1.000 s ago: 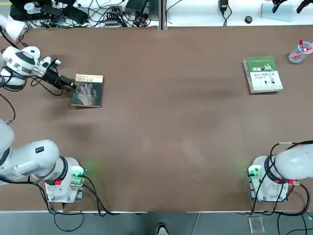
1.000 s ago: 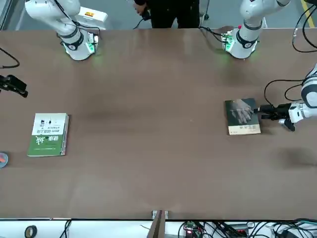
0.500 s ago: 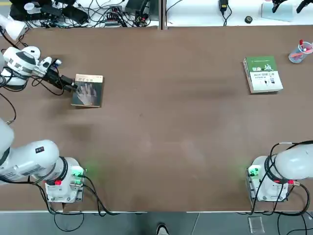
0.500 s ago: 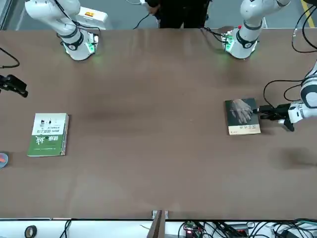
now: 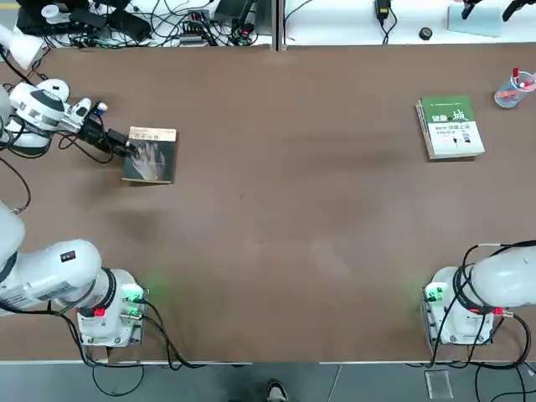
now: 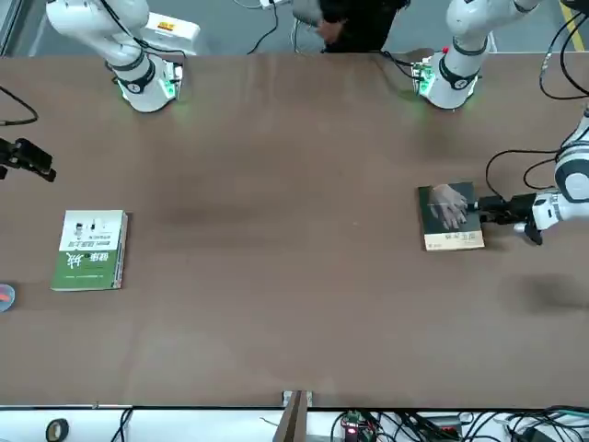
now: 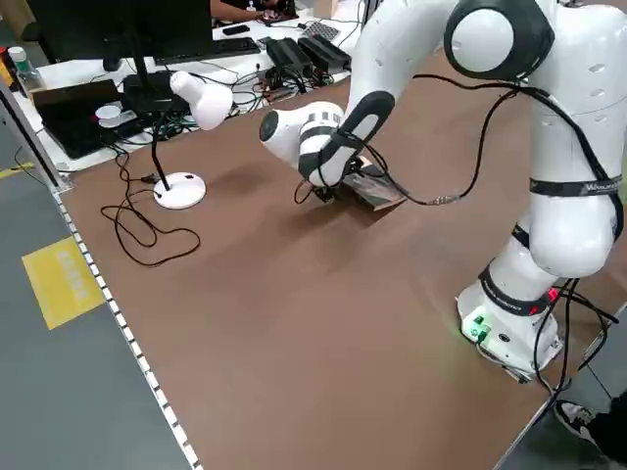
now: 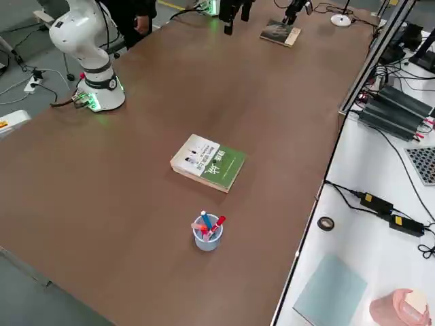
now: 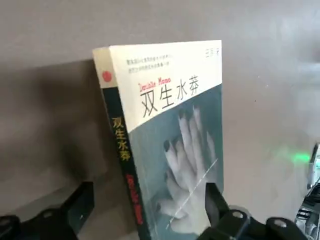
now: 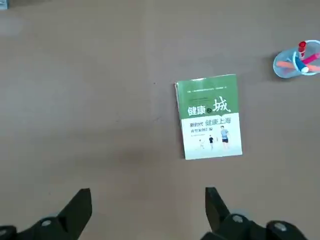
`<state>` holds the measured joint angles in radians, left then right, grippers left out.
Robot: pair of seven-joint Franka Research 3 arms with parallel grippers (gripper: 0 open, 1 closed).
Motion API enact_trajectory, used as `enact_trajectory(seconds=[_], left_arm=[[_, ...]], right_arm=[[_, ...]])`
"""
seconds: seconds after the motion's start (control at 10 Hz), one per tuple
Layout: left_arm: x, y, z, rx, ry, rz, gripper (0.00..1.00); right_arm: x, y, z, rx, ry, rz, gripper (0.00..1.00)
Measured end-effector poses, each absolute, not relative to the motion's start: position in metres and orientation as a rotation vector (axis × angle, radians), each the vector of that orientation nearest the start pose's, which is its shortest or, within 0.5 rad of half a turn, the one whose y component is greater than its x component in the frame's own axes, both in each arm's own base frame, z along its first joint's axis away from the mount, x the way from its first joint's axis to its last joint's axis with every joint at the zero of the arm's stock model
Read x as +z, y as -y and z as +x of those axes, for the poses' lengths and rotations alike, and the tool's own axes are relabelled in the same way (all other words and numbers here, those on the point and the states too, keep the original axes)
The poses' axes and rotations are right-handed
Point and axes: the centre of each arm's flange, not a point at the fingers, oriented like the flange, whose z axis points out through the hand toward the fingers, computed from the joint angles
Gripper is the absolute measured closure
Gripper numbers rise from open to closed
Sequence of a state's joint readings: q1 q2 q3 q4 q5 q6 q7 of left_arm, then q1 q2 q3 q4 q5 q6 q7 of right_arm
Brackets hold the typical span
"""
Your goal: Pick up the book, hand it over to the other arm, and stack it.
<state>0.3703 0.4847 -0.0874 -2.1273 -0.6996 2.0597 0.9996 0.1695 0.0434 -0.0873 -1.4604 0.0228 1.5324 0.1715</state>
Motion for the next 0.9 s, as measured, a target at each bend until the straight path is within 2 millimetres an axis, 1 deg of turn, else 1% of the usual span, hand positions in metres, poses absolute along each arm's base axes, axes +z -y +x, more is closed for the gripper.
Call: enact_trajectory(seconds=[0.9], left_arm=[[0.1508, -0.1028, 0.5053, -0.124, 0.236, 2.355, 0.03]], right_arm=[[0.6489, -0.0450, 0.5630, -0.043, -0.151, -3.116, 0.00]])
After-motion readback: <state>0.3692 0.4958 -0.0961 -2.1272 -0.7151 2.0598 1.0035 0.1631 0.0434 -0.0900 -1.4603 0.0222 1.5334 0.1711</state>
